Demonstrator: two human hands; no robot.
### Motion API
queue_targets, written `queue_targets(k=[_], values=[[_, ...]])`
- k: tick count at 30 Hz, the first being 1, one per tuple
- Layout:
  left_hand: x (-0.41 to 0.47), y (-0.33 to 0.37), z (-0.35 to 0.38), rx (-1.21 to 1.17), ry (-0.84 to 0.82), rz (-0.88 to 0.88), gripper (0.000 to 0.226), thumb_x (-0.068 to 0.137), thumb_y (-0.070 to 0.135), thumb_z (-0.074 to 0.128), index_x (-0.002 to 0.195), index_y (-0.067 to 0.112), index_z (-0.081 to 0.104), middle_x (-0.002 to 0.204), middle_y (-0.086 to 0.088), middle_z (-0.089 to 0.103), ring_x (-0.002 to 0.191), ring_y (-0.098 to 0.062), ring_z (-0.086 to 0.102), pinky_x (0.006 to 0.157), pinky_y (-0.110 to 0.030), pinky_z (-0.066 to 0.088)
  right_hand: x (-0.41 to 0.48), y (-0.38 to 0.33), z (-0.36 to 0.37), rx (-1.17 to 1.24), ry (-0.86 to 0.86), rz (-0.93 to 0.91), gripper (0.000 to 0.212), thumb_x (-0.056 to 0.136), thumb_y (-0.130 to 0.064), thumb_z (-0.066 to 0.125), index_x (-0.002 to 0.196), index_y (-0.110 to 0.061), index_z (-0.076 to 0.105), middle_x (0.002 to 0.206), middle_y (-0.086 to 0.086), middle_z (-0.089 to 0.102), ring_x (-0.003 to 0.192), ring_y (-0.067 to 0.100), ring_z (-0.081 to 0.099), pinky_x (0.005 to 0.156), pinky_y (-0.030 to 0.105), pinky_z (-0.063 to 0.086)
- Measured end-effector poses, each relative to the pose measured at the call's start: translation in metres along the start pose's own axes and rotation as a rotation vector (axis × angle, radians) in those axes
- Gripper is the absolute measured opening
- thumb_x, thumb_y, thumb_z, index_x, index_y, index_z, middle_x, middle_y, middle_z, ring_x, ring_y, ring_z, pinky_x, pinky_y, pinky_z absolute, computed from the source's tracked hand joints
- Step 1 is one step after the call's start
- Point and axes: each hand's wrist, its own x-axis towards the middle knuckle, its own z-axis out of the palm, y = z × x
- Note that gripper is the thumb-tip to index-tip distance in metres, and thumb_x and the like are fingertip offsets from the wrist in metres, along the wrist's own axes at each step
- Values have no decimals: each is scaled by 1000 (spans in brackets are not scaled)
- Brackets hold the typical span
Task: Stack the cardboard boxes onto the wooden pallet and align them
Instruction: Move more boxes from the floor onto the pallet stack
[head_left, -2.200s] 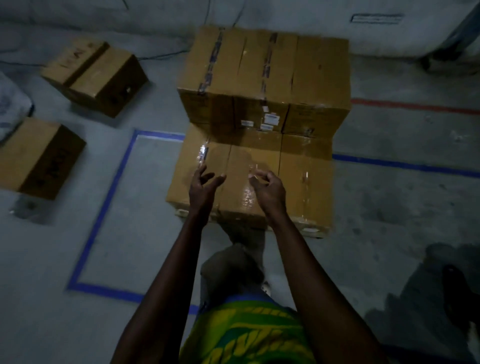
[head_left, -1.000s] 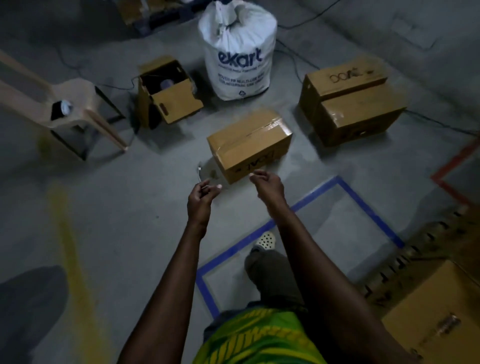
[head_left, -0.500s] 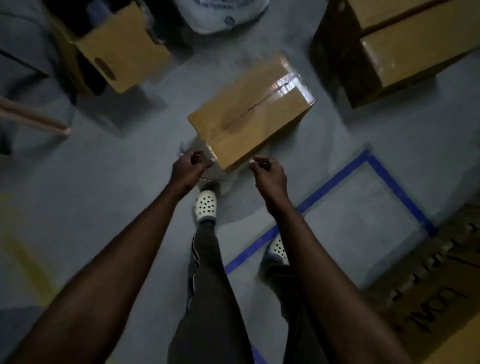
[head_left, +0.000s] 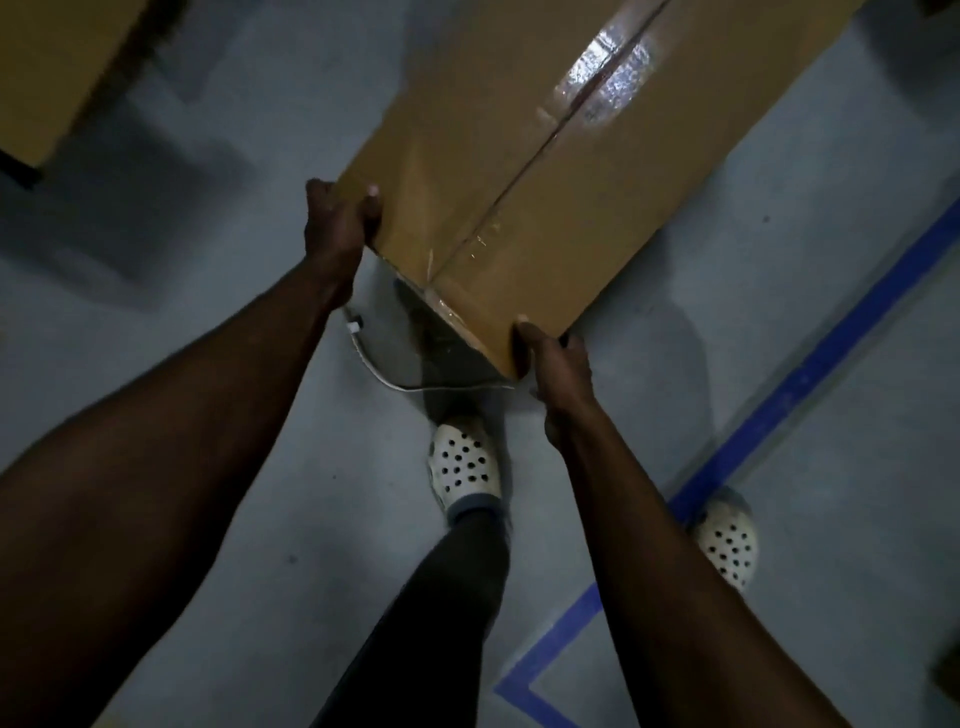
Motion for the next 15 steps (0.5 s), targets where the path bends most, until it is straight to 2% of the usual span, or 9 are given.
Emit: queue_targets(k=[3,5,7,9,13,15], values=[[-34,18,-6,-9,-14,35,31,96,35,67,108,18,44,104,7,60,99,-16,59,75,-23,48,-29,-17,-8,105,89,-44,61,90,-38,72,142,-19,47,125,-4,58,110,18,56,99,35,46],[-74,43,-13,-19,-20,112,31,92,34,70,109,19,49,108,4,64,97,-15,61,73,-20,48,-67,-35,-25,173,198,-112,68,86,-42,75,144,-21,47,128,-5,60,118,22,58,102,37,47],[-121,75,-15,-28,-39,219,32,86,37,75,105,21,54,103,4,65,91,-12,60,74,-21,48,-107,-60,-55,229,302,-181,71,83,-47,77,144,-24,49,132,-4,62,120,23,59,104,38,48],[-172,119,-14,-63,-40,295,35,83,41,77,99,20,54,97,3,64,86,-11,59,76,-26,49,-150,-93,-90,276,393,-235,68,78,-55,77,136,-26,57,128,-2,65,115,21,62,104,42,50],[-264,220,-8,-98,94,438,44,79,53,75,89,15,54,89,-3,65,80,-16,61,74,-33,53,-239,-149,-156,366,509,-308,51,76,-65,74,111,-29,68,115,-7,69,104,13,65,100,39,53],[-312,265,-10,-23,117,501,56,77,65,70,91,13,55,91,-3,64,81,-19,61,73,-35,53,-288,-163,-186,362,561,-324,58,76,-74,67,115,-31,66,114,-6,68,99,14,64,94,38,54]])
